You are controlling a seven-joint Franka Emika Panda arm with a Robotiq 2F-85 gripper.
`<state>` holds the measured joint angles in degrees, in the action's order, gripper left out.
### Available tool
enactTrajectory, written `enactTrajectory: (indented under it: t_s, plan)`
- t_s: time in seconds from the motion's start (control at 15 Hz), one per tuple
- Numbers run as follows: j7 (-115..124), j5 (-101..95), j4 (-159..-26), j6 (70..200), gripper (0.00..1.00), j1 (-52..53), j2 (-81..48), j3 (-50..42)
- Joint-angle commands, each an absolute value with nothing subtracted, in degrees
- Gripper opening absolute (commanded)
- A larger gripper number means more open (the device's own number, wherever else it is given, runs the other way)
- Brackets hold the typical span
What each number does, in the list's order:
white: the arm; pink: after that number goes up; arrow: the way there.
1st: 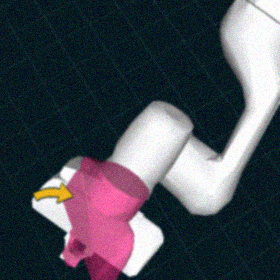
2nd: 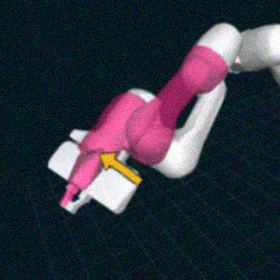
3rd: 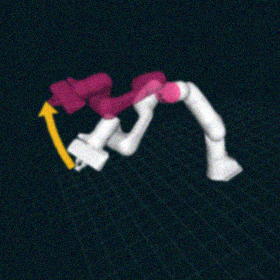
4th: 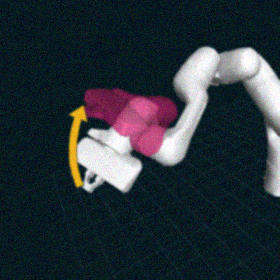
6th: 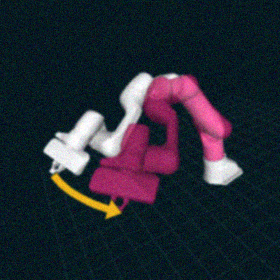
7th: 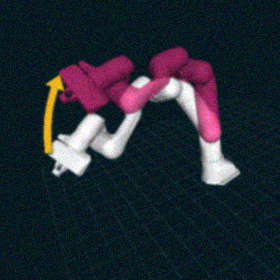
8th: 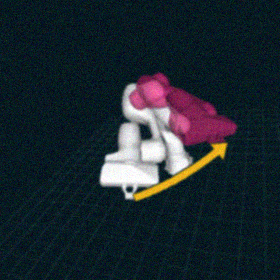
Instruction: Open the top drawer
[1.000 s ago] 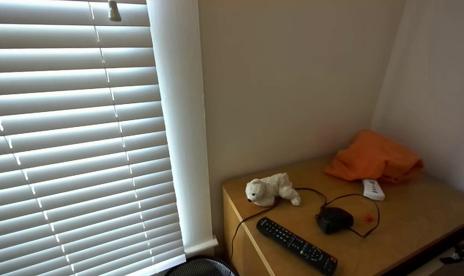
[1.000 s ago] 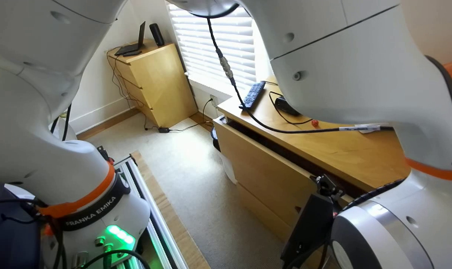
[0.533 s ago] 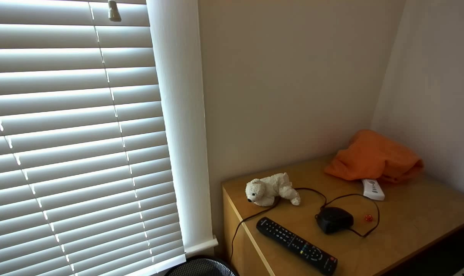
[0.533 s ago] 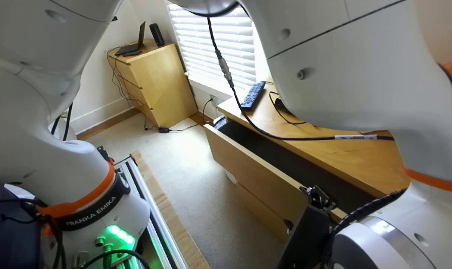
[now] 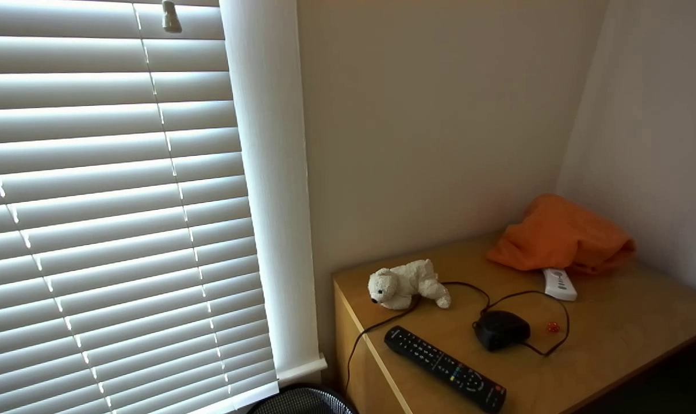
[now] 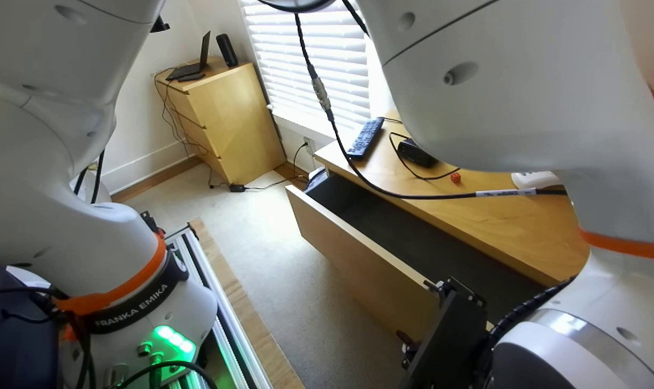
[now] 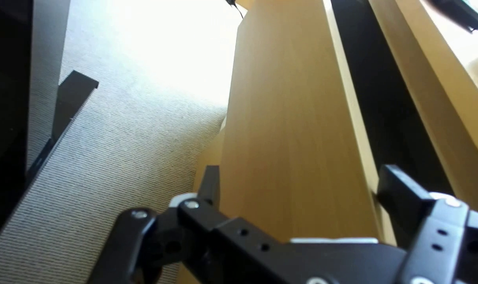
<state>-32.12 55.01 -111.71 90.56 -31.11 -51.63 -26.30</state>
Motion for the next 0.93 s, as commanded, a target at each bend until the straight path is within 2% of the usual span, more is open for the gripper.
enactTrajectory:
  t_s: [0.0, 0.87]
  plan:
    - [-24.4, 49.4, -111.1, 92.4, 1.0, -31.7, -50.6, -26.1]
    - [-16.2, 43.9, -108.7, 81.9, 1.0, -35.1, -44.5, -21.9]
